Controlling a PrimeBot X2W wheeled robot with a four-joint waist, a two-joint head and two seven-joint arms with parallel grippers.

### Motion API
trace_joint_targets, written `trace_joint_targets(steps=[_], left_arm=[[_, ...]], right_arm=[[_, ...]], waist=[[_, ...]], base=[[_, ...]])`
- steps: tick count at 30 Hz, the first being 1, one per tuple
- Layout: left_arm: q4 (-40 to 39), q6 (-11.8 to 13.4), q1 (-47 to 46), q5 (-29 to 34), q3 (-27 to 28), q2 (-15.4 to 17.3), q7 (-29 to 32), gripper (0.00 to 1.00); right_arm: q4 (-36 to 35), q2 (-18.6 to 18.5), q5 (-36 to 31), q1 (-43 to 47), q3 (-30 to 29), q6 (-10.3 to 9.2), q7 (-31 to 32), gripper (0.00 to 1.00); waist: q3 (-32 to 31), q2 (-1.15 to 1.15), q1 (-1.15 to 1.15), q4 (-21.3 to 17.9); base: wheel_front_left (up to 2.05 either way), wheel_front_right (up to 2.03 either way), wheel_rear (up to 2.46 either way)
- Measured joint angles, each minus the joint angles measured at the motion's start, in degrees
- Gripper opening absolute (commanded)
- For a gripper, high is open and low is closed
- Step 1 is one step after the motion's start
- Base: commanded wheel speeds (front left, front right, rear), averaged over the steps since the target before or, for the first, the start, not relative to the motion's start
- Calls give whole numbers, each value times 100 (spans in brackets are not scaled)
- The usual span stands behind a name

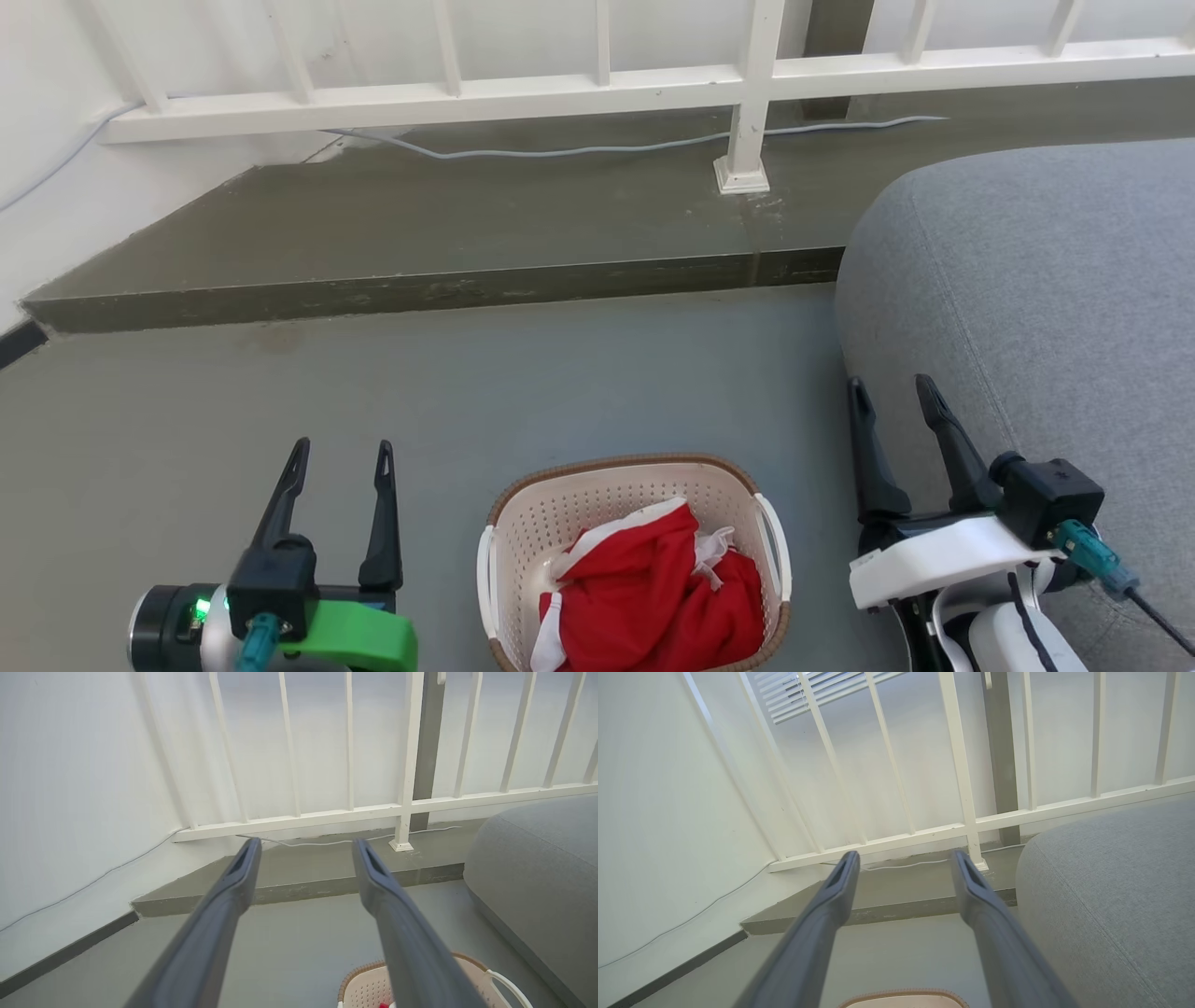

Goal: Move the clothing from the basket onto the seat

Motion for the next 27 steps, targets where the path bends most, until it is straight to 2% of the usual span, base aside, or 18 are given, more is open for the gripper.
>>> trace_joint_targets(steps=[7,27], left_arm=[[-101,76,131,424,-30,-1,-97,100],[-68,82,138,248,96,-13,-97,100]], right_arm=[[-116,-2,-461,8,97,-101,-123,100],[-120,-3,-469,79,89,-146,-123,100]], waist=[[-31,0,0,-9],[-25,0,0,-16]], base=[[0,0,0],[0,0,0]])
